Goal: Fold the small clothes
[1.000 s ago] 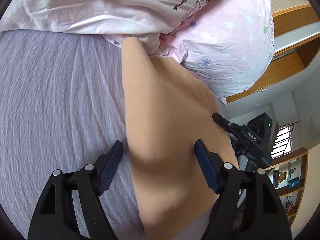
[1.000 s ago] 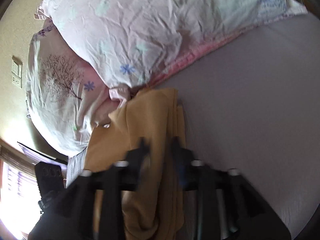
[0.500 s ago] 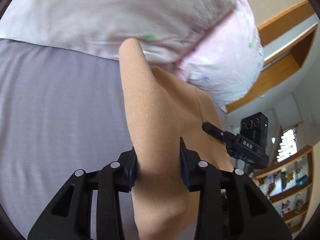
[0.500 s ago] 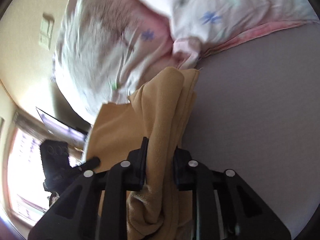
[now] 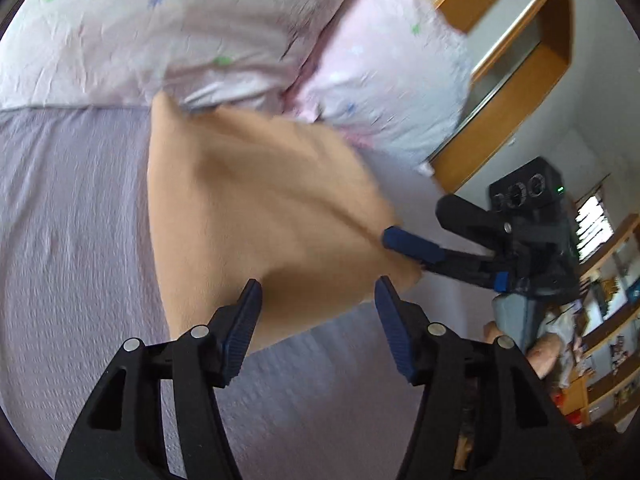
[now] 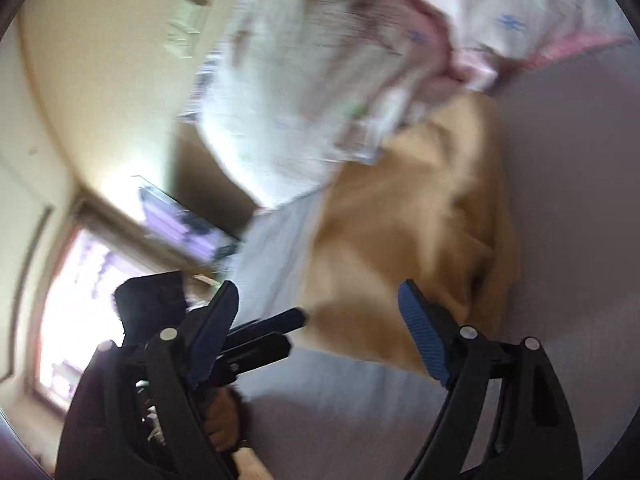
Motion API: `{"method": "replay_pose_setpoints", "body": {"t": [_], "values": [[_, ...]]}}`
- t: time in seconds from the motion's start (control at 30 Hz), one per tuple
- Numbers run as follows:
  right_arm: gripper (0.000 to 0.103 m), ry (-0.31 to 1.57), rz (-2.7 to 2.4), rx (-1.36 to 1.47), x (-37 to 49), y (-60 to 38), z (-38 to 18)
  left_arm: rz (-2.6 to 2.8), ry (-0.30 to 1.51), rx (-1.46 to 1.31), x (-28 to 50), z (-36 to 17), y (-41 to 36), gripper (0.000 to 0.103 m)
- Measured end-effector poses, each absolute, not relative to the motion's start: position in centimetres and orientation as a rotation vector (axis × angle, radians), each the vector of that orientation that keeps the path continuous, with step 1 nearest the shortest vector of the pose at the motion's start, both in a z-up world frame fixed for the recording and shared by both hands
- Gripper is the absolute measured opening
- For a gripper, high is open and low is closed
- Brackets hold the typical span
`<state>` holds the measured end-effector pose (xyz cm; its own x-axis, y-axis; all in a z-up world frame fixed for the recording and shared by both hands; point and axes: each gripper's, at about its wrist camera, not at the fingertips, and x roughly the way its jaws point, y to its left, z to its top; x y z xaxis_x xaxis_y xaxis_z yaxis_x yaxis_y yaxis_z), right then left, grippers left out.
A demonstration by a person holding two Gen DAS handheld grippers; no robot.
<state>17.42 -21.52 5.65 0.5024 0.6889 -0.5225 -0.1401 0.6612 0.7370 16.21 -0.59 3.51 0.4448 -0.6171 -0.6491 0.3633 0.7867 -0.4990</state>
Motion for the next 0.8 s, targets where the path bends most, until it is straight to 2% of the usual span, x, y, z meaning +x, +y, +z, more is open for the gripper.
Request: {"method": "replay_pose_setpoints", "body": {"t": [0.07,0.1,0.13,0.17,0.23,0.27,0.3,0.47,0.6,0.8], "values": [[0.074,0.958,0.472,0.701,17.0,-22.6,4.2,-0.602,0.959,-0.296,16.2,2.5,-0.6,0.059],[0.074,0.960,0.459,0.715,16.3,-23.0,3.9,-0.603,0.948,-0.302,15.8,2.6,-0.3,0.060],[0.075,0.943,0.457,0.709,15.6,-23.3,4.1,-0.595,0.938,-0.304,15.2,2.9,0.0,0.060],[0.083,0.917,0.451,0.682,14.8,-23.4,4.7,-0.584,0.928,-0.302,14.6,3.2,0.4,0.061],[0.097,0.853,0.393,0.575,12.3,-23.1,6.0,-0.535,0.893,-0.281,12.9,3.5,0.8,0.076],[0.101,0.826,0.357,0.518,11.6,-22.8,6.4,-0.492,0.879,-0.260,12.4,3.5,1.0,0.090],[0.101,0.803,0.301,0.440,10.5,-22.1,6.8,-0.425,0.862,-0.222,11.5,3.5,1.1,0.095],[0.101,0.856,0.136,0.178,8.8,-19.8,5.0,-0.288,0.883,-0.082,11.4,2.1,0.4,0.096],[0.101,0.938,0.129,0.107,9.4,-18.0,2.5,-0.233,0.918,-0.010,11.8,0.9,0.1,0.096],[0.101,0.988,0.082,-0.016,9.8,-15.6,1.5,-0.172,0.952,0.061,11.8,0.4,-0.1,0.102]]}}
